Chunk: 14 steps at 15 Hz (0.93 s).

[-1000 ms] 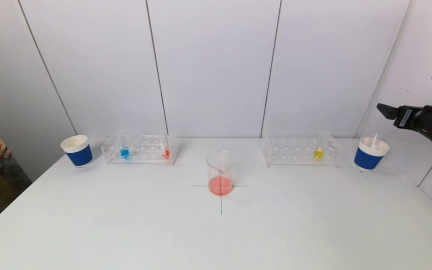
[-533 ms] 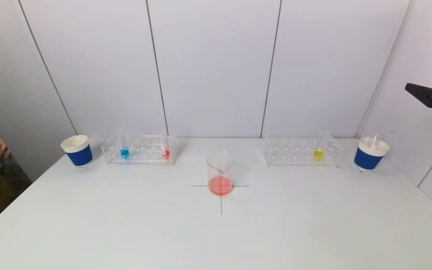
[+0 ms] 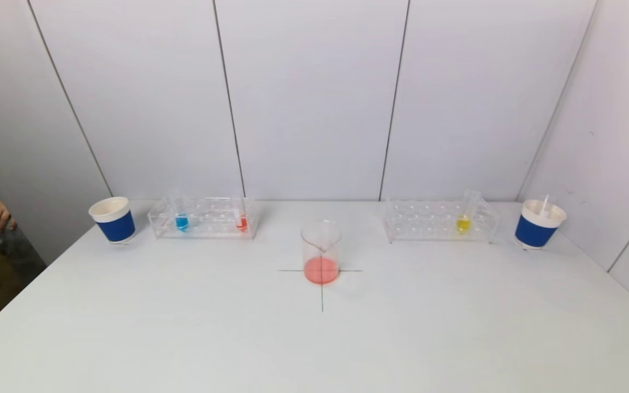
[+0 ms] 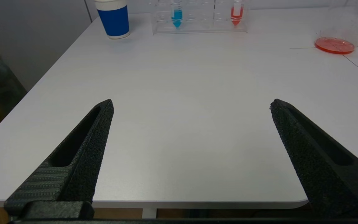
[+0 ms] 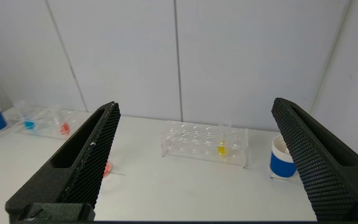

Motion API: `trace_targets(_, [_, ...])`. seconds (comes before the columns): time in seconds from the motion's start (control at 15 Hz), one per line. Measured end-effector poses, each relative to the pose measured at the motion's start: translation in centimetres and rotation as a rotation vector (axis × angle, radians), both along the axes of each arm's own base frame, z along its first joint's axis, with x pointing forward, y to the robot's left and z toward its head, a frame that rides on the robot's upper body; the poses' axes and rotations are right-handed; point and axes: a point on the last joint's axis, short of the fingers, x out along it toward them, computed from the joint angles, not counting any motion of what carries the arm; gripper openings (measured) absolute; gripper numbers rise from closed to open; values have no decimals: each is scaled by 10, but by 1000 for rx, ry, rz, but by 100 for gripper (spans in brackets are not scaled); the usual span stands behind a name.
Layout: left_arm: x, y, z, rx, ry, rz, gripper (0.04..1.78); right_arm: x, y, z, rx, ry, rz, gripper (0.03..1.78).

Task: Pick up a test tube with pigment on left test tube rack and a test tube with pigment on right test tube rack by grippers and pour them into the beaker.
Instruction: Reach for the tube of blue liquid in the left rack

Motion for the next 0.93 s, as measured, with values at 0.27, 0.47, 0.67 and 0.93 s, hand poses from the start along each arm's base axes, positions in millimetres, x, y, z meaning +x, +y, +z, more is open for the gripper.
trace_targets(0.27, [0,0,0,0,0,0,176,-63,17,-12,3,8,86,177])
trace_targets(0.47, [0,0,0,0,0,0,176,-101,23,-21,-1,-13,160,177])
trace_targets(0.67, [0,0,0,0,0,0,176,-131,22,-30,0,-33,197,177])
trace_targets(0.93, [0,0,0,0,0,0,176,-152,17,-52,5,-56,176,177])
